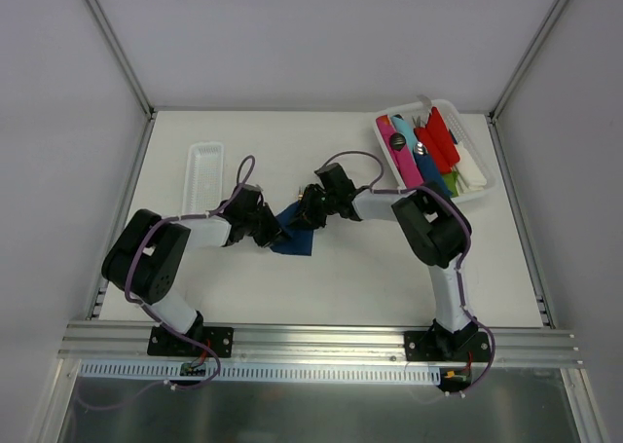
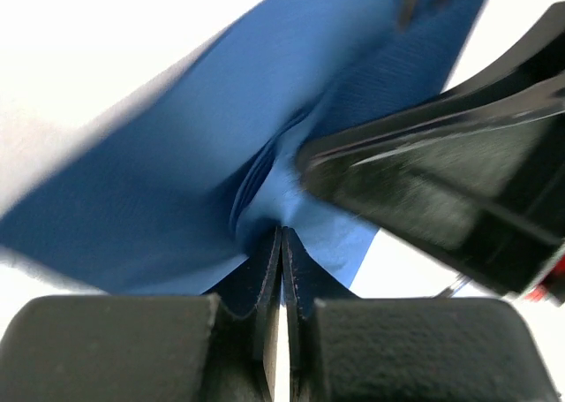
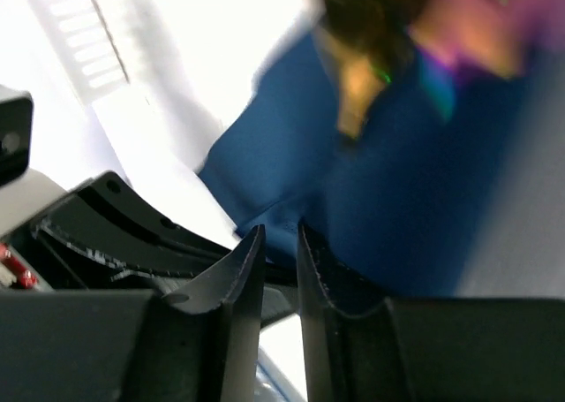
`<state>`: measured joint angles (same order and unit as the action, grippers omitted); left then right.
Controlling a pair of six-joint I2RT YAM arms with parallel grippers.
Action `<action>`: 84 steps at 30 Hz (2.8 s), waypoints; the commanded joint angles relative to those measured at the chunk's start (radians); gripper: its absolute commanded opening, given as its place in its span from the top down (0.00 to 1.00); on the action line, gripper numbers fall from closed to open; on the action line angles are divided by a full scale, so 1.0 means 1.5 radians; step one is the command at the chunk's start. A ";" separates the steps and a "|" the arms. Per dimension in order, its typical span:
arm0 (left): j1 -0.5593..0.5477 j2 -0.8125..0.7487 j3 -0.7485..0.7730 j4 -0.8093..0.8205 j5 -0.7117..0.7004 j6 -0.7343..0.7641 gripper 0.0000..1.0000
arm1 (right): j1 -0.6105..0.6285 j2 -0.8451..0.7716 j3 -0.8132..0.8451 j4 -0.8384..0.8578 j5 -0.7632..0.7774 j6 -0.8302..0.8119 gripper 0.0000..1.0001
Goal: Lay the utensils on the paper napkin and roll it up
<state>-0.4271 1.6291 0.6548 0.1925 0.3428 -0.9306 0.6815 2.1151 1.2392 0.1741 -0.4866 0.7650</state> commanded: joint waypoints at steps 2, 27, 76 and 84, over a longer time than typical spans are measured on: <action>0.011 -0.017 -0.009 -0.132 0.024 0.087 1.00 | -0.045 -0.038 0.023 -0.103 0.021 -0.170 0.74; 0.026 -0.007 0.025 -0.201 0.051 0.170 1.00 | -0.022 -0.112 0.053 -0.187 -0.113 -0.397 0.77; 0.020 -0.033 -0.064 0.046 0.066 0.076 0.97 | -0.007 0.070 0.137 -0.278 -0.094 -0.391 0.84; 0.020 0.014 -0.085 0.083 0.014 0.012 1.00 | 0.003 0.094 0.193 -0.314 -0.100 -0.421 0.84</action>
<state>-0.3870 1.6142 0.5629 0.3103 0.4622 -0.8661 0.6670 2.2166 1.5002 -0.2535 -0.7033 0.1883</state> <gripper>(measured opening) 0.006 0.157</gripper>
